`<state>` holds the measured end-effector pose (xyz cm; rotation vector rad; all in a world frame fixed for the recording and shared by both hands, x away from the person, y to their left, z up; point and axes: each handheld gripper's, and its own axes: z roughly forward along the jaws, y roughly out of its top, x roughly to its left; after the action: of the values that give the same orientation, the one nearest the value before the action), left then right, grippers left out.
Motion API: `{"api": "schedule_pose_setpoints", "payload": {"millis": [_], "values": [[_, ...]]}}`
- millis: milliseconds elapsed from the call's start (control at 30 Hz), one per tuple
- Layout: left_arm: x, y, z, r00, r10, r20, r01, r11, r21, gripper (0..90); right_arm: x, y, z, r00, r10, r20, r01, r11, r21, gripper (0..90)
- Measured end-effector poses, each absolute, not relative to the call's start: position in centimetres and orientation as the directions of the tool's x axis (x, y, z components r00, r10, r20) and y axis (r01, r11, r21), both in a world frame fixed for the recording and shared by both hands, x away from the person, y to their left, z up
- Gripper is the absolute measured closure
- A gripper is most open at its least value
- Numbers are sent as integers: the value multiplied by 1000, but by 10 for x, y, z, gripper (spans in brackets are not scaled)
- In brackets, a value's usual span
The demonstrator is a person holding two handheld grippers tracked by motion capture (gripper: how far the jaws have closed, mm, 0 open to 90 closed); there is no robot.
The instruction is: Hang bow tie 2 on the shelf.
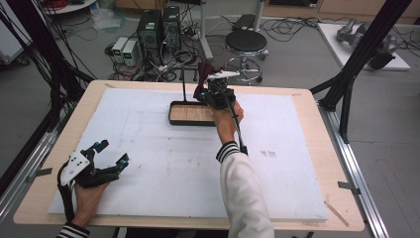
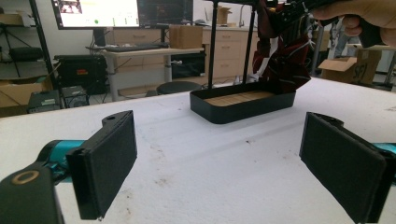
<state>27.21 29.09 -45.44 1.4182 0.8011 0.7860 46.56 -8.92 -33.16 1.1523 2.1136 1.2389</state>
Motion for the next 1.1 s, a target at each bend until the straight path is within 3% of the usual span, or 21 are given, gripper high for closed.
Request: {"api": "schedule_pose_setpoints", "payload": {"millis": [300, 400, 633, 900, 1100], "values": [[272, 291, -454, 525, 851, -9, 8, 5, 1000, 114, 465, -90, -336, -573, 817, 56, 453, 260, 853, 780], [272, 291, -454, 525, 851, -9, 9, 5, 1000, 114, 464, -92, -336, -585, 808, 70, 449, 250, 858, 700], [272, 291, -454, 524, 851, -10, 5, 8, 1000, 114, 461, -93, -333, -607, 792, 69, 433, 256, 864, 375], [272, 291, -454, 523, 852, -9, 6, 7, 1000, 114, 449, -95, -327, -622, 781, 46, 395, 263, 880, 231], [272, 291, -454, 524, 852, -2, 8, -3, 1000, 114, 424, -106, -320, -633, 774, 17, 346, 263, 900, 184]]}}
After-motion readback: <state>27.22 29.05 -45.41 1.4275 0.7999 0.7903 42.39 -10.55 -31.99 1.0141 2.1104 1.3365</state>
